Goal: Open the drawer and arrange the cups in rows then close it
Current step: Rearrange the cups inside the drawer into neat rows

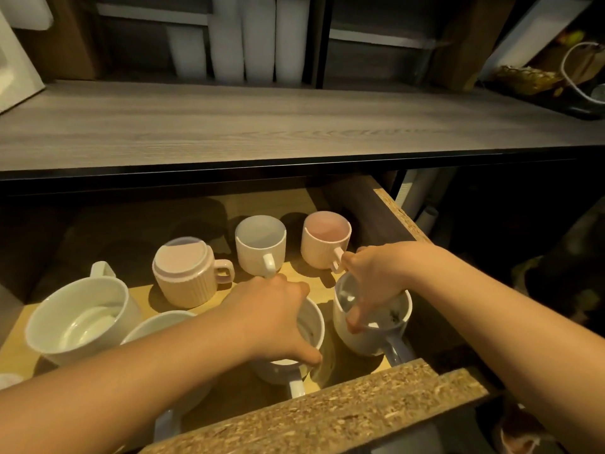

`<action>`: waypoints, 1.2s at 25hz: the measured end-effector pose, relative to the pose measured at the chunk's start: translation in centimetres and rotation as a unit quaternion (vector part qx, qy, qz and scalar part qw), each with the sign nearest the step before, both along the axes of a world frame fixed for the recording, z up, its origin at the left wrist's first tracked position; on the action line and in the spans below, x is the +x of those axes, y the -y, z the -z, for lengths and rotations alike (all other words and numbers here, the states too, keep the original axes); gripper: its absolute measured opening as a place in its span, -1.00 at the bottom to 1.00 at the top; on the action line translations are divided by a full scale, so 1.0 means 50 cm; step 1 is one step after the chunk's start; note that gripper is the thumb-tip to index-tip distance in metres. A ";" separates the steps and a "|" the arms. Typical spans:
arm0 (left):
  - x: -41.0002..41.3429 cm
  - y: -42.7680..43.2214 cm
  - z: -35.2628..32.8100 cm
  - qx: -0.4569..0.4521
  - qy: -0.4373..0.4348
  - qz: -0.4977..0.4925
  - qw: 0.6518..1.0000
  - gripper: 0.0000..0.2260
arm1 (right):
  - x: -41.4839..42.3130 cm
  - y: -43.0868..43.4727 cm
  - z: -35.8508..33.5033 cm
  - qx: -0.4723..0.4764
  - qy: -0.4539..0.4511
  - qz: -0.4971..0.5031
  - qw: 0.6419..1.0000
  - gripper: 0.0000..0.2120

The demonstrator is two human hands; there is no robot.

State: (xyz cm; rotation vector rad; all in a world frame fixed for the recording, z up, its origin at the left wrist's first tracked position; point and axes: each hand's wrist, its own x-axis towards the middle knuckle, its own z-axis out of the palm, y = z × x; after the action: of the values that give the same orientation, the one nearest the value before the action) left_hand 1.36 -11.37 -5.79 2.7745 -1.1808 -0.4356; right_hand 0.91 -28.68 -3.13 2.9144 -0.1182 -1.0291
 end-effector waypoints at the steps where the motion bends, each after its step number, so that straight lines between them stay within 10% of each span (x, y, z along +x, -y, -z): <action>1: -0.001 0.002 -0.001 -0.003 0.002 -0.001 1.000 -0.32 | 0.001 0.004 0.001 0.003 -0.004 0.004 1.000 -0.17; 22: -0.002 -0.006 -0.015 0.009 -0.027 0.005 1.000 -0.32 | -0.003 0.000 0.006 0.005 -0.027 0.002 1.000 -0.15; 30: 0.068 -0.098 -0.106 0.105 0.050 -0.031 0.993 -0.50 | 0.049 -0.137 -0.076 -0.005 0.162 -0.127 0.979 -0.61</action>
State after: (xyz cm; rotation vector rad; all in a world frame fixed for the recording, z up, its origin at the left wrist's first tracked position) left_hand 4.74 -6.46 -0.46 3.0363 -1.1252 -0.4444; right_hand 3.36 -21.83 0.67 2.9589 0.2317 -0.5114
